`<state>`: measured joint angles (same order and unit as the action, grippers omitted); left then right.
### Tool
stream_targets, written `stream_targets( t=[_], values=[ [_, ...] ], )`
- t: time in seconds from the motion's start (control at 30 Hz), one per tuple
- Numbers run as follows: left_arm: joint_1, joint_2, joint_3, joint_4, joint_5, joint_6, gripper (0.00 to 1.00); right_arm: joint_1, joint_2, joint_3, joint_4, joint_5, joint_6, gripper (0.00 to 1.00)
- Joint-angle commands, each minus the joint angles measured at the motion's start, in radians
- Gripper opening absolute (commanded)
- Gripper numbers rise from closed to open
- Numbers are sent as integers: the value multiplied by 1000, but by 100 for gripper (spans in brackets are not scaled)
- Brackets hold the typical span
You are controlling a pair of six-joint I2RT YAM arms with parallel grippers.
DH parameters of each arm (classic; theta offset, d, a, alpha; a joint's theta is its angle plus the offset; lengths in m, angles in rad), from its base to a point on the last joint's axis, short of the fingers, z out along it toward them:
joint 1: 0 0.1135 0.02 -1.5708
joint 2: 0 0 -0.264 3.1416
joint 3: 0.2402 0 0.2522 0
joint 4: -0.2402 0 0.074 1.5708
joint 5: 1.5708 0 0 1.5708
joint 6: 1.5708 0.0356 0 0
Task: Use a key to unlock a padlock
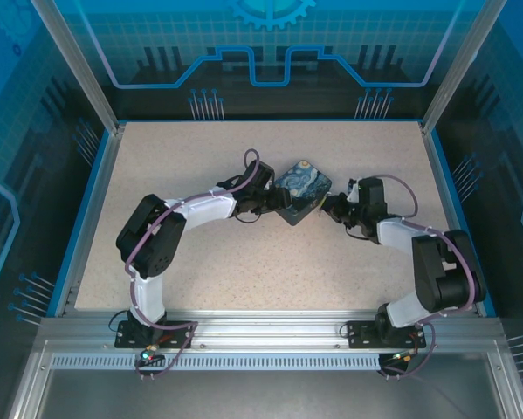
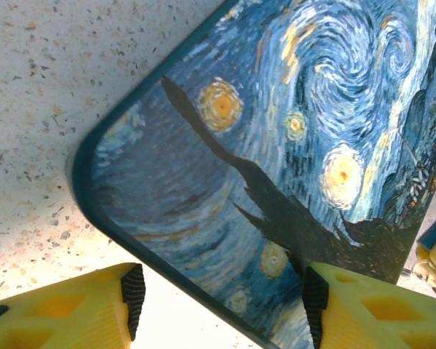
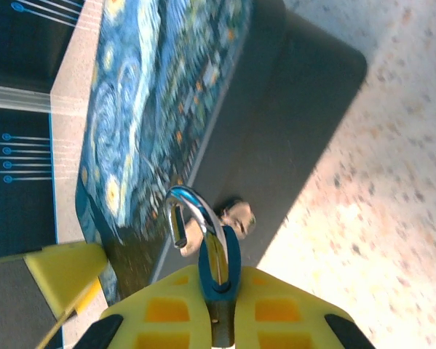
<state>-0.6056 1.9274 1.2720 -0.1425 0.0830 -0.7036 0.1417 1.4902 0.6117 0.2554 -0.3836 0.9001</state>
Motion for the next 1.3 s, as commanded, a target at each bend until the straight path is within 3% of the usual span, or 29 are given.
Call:
stream_targets(
  t=[0.0,0.3,0.37,0.43,0.47,0.57,0.73,0.9,1.1,1.27],
  values=[
    [-17,55,-13,-240,11,41,66,-13,-76,-65,-64,-44,-35,0],
    [-10,-62,73,-286,42,59,80,-3,-279,-229,-195,-50,-45,0],
    [-10,-99,74,-292,41,57,90,-5,-320,-255,-225,-24,-42,0],
    [-10,-140,67,-293,36,53,92,-4,-355,-266,-258,-2,-46,6],
    [-9,-166,59,-294,32,52,98,-6,-376,-267,-283,10,-48,13],
    [-6,-250,35,-304,12,52,99,-14,-445,-266,-357,34,-55,28],
    [20,-404,-22,-334,-17,49,99,-38,-571,-222,-512,68,-88,67],
    [65,-568,-87,-376,-85,54,99,-77,-668,-141,-658,117,-127,99],
    [129,-742,-185,-388,-270,97,99,-102,-677,11,-792,317,-228,100],
    [148,-868,-328,-278,-470,208,99,-118,-608,91,-783,530,-287,100]
  ],
)
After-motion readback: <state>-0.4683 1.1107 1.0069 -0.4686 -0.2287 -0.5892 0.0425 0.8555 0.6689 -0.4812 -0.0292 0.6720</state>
